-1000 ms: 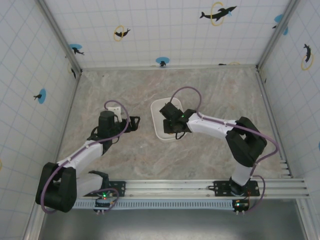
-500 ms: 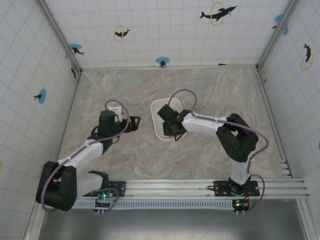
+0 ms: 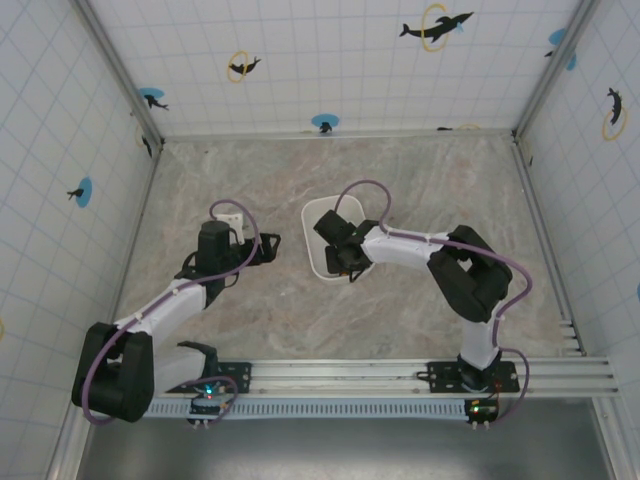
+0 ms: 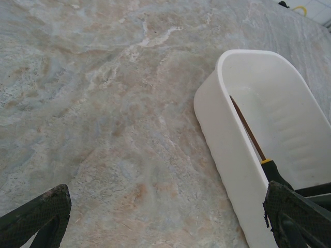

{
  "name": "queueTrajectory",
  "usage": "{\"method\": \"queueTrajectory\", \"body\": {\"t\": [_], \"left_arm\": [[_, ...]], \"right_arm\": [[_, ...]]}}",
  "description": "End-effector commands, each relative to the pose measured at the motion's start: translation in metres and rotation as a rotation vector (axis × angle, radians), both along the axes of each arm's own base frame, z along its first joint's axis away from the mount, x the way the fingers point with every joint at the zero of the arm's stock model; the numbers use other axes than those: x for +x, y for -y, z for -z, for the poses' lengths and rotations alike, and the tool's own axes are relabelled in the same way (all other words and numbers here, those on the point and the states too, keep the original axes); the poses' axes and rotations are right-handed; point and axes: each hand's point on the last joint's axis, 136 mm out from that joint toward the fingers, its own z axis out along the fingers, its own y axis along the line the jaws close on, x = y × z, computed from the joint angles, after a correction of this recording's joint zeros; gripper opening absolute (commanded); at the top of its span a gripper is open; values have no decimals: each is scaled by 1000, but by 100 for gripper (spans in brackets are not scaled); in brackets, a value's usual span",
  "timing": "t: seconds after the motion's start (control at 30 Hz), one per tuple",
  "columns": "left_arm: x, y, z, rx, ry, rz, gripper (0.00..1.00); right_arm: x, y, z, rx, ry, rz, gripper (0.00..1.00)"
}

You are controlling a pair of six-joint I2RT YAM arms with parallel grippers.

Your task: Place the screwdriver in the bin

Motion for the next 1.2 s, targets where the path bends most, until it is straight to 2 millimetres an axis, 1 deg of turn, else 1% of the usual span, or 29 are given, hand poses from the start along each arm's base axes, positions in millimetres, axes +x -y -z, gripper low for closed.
{"method": "queueTrajectory", "body": {"t": [0.0,0.1,0.23,0.33,0.43,0.5,0.57,0.63,0.73,0.8,0.83,0.9,0.97,1.03,1.1,1.17], "left_arm": [[4,2,-12,17,30,9,98],[5,1,-13,21,34,8,98],[10,1,-21,33,56,11,98],[21,-2,-38,69,95,-4,98],[34,-7,-61,108,152,-30,98],[41,-8,-78,123,200,-39,98],[46,-11,-91,140,237,-51,98],[51,-16,-101,169,269,-77,98],[57,-32,-116,231,340,-146,98],[58,-46,-125,301,437,-203,97],[57,-53,-131,324,476,-235,98],[56,-67,-143,388,534,-297,98],[57,-74,-149,454,571,-309,98],[59,-78,-149,513,598,-313,98],[62,-80,-144,562,625,-305,98],[66,-84,-137,593,635,-311,98]], "right_arm": [[8,-7,-10,7,17,3,53],[8,-6,-20,11,32,1,59],[9,-2,-42,9,58,-13,67],[10,0,-67,13,88,-42,72],[11,4,-90,24,110,-75,78],[13,10,-102,46,119,-85,81],[14,13,-114,90,118,-117,84],[17,20,-131,108,156,-162,85],[28,47,-159,86,282,-202,85],[43,78,-180,70,405,-163,86],[48,90,-188,75,445,-149,86],[61,124,-204,92,548,-87,87],[69,154,-217,94,657,-19,88],[75,183,-226,118,757,52,88],[79,214,-233,134,859,140,89],[81,241,-229,125,923,219,89]]}}
